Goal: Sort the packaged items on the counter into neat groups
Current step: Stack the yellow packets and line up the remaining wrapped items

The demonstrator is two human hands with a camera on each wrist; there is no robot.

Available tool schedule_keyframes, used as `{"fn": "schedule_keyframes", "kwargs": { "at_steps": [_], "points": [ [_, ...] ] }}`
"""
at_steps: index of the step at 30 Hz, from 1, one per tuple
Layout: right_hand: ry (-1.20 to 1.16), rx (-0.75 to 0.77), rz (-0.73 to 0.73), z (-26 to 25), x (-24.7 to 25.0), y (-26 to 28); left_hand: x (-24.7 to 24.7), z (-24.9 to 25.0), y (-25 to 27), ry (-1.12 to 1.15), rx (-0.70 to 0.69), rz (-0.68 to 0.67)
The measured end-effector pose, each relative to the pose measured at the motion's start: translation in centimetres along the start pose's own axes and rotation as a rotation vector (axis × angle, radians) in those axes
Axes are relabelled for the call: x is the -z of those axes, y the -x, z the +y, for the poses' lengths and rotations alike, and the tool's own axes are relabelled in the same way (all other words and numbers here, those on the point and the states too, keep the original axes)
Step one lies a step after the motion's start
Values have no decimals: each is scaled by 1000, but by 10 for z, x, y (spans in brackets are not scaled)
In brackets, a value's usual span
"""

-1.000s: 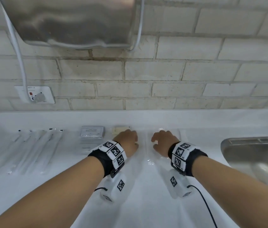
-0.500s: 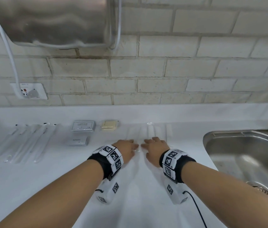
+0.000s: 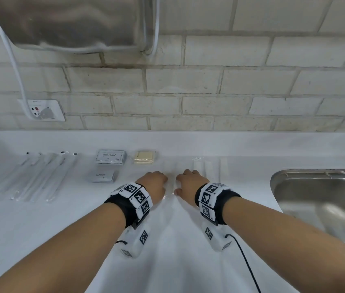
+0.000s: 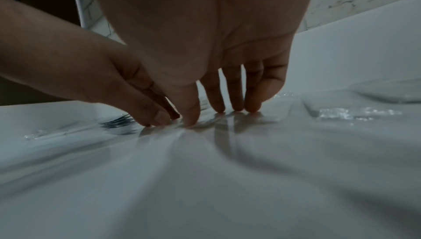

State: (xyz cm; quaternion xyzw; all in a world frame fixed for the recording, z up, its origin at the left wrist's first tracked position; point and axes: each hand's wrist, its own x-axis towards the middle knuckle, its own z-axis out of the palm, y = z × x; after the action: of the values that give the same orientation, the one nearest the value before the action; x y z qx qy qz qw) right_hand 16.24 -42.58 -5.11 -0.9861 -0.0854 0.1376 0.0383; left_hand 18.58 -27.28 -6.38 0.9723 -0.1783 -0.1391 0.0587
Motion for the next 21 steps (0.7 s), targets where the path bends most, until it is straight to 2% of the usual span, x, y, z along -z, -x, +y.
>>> {"fn": "schedule_keyframes", "kwargs": {
  "at_steps": [6,21],
  "points": [
    [124,54,10,1,2,-7,2,-1,-4,-35,30,10],
    [9,33,26,0,-1,-7,4,-8,-12,-28,37,5]
  ]
}}
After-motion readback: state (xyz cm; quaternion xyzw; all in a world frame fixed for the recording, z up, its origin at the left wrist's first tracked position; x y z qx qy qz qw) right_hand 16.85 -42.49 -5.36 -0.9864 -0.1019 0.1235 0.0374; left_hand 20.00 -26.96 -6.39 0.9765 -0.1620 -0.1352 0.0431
